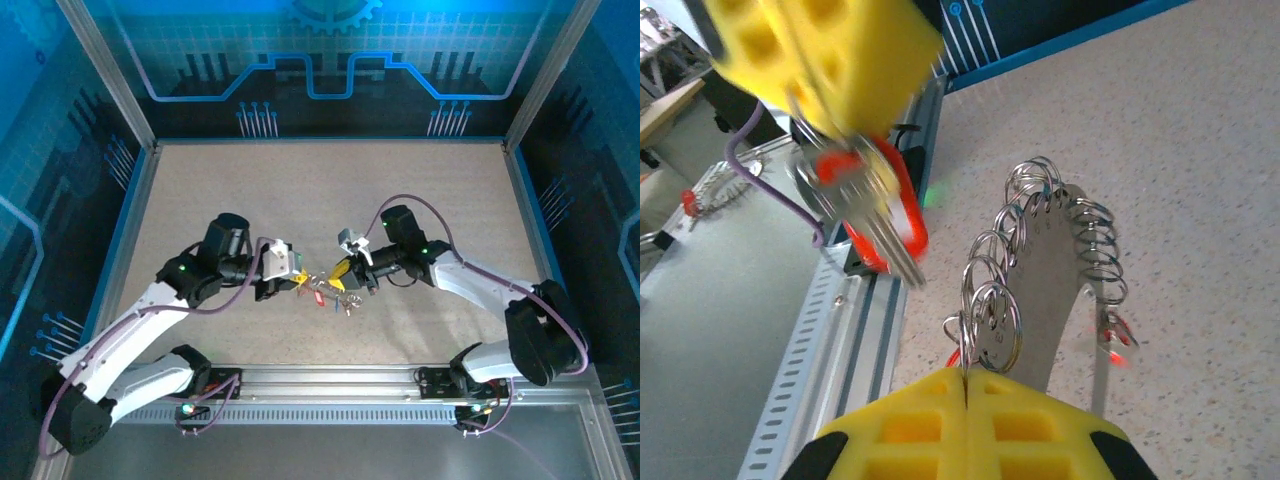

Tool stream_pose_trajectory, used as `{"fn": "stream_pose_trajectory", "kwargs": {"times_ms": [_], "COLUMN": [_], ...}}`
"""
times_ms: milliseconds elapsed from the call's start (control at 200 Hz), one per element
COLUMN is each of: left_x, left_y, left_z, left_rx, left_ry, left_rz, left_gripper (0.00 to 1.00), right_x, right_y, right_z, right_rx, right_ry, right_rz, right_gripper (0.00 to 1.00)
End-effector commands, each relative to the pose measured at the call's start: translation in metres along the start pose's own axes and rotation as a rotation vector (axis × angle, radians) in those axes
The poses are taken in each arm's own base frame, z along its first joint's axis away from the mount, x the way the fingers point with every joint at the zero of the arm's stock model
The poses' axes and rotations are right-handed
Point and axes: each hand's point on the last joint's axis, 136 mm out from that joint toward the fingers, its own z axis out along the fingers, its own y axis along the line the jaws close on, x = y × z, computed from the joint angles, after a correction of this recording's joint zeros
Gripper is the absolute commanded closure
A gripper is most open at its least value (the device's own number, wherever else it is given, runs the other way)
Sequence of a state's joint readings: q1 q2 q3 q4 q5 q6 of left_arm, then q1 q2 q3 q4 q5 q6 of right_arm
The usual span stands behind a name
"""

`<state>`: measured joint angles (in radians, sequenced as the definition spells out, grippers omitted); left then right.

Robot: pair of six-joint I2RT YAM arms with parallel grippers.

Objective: Put the keys on the keyring

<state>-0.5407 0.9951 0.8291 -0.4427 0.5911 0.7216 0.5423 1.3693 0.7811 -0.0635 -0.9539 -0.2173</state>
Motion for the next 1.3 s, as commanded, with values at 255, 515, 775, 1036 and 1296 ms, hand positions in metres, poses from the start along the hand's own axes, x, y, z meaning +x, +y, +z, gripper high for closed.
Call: {"fn": "stream_pose_trajectory", "kwargs": {"times_ms": [255,515,775,1036,1296], "left_x": [0.002,0.013,0.025,0.032,0.032], "left_y": [0.03,0.028,0.015,-0.007,-0.018], "left_z": [0.017,0.032,0.022,0.016,0.027], "left_rx": [-0.127,-0.103,-0.103,-0.054,0.033], "left_ry": [0.043,0.048,0.07,0.043,0.009], "left_rz": [0.125,0.101,0.109,0.057,0.053], "left_gripper": [1.0,1.0,1.0,1.0,1.0], "right_x": [-0.005,0.004,0.018,0.011,0.012], "right_y": [0.012,0.0,0.001,0.009,0.016], "right_z": [-0.002,0.003,0.008,0.011,0.011], "right_rx": [0.063,0.091,0.009,-0.059,-0.089], "right_ry": [0.036,0.16,0.219,0.148,0.116], "right_rz": [-0.161,-0.017,0.111,0.028,-0.041], "right_gripper": [1.0,1.0,1.0,1.0,1.0]}}
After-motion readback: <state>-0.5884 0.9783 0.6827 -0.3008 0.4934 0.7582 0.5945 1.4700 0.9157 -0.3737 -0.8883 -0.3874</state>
